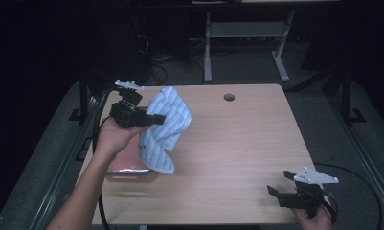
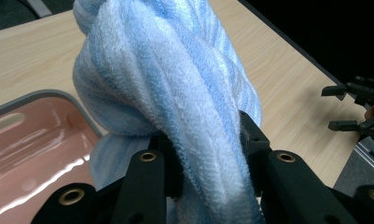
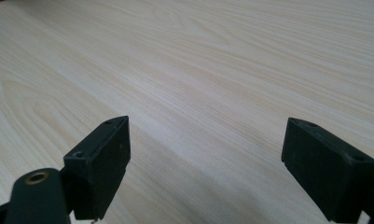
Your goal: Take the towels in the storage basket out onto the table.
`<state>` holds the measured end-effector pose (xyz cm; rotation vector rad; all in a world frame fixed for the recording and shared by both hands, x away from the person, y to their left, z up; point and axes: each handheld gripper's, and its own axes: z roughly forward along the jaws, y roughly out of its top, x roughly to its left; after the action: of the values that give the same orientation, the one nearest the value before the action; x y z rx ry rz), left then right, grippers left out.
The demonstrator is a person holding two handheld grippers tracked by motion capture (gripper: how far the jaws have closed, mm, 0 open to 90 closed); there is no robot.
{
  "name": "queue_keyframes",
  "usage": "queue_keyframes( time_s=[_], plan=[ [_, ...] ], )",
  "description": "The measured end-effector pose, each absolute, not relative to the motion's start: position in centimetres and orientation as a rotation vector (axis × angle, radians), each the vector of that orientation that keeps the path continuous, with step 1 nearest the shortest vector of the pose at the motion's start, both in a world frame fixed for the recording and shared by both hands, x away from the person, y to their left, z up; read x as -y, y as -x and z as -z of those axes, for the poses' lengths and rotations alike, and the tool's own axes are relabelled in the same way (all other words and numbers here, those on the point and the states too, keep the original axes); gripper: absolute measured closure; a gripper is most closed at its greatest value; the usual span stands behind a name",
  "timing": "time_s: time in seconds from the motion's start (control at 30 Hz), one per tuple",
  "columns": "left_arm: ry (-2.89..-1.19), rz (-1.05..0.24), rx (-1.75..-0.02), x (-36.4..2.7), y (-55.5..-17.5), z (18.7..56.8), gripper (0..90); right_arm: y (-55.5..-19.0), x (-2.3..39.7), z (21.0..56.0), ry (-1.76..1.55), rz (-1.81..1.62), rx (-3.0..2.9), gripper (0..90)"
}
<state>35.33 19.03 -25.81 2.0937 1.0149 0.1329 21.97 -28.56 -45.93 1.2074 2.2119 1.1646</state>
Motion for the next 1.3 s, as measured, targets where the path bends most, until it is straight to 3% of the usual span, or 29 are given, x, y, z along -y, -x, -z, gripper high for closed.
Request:
queue_keyframes(
  time_s=[1.3],
  plan=[
    [-2.166,-0.047,-0.915,-11.5,-37.8,27.5,69.1,-22.2,29.1,46.1,-1.228,-1.190,-2.208,14.9]
  ],
)
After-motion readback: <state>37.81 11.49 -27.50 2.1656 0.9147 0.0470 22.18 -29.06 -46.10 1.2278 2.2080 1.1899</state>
